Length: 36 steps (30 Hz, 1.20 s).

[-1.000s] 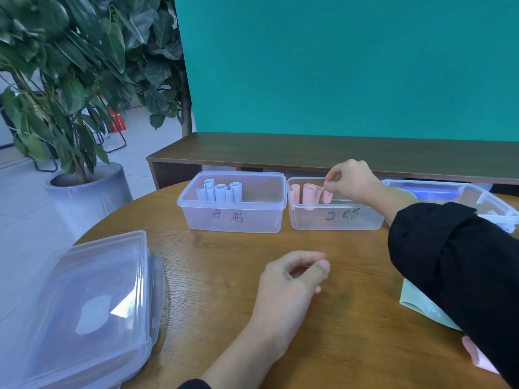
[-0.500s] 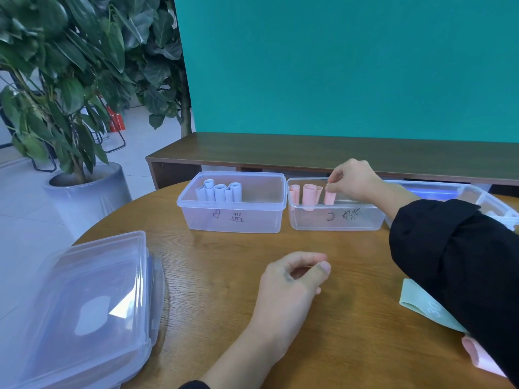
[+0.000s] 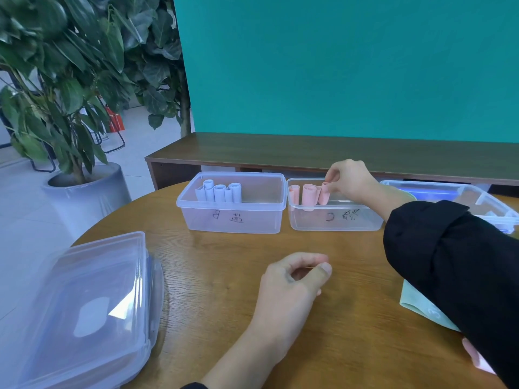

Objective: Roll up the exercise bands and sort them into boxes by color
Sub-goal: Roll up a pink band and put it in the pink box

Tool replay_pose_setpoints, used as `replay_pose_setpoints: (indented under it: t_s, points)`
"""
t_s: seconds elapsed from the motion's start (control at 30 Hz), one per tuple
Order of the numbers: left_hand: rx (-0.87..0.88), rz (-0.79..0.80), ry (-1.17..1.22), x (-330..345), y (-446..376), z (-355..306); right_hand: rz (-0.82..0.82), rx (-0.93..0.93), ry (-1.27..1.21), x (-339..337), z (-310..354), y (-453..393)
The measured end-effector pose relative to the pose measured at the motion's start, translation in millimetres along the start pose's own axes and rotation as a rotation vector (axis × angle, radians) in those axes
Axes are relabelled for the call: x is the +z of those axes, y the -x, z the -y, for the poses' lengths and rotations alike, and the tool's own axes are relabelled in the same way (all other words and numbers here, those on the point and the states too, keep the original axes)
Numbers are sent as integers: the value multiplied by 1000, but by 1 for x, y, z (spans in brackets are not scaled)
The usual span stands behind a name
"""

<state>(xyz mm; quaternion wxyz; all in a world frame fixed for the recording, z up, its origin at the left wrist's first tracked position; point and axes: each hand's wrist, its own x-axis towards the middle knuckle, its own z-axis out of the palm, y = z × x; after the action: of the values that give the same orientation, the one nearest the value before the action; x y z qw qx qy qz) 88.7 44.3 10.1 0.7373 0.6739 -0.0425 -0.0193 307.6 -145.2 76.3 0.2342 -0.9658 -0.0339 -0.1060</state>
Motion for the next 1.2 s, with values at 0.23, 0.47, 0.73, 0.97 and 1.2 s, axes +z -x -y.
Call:
replay_pose_setpoints:
  t_s: [0.23, 0.47, 0.73, 0.97, 1.2]
  points:
    - [14, 19, -4, 0, 0, 1, -6, -12, 21, -2, 0, 0]
    - [12, 28, -13, -2, -1, 2, 0, -19, 52, 0, 2, 1]
    - [14, 24, -15, -1, -2, 4, 35, -56, 69, -4, 1, 3]
    - [11, 13, -6, -1, -5, 6, 48, -74, 83, -20, 2, 13]
    - [-7, -11, 7, -3, -5, 6, 26, -41, 109, -51, 0, 40]
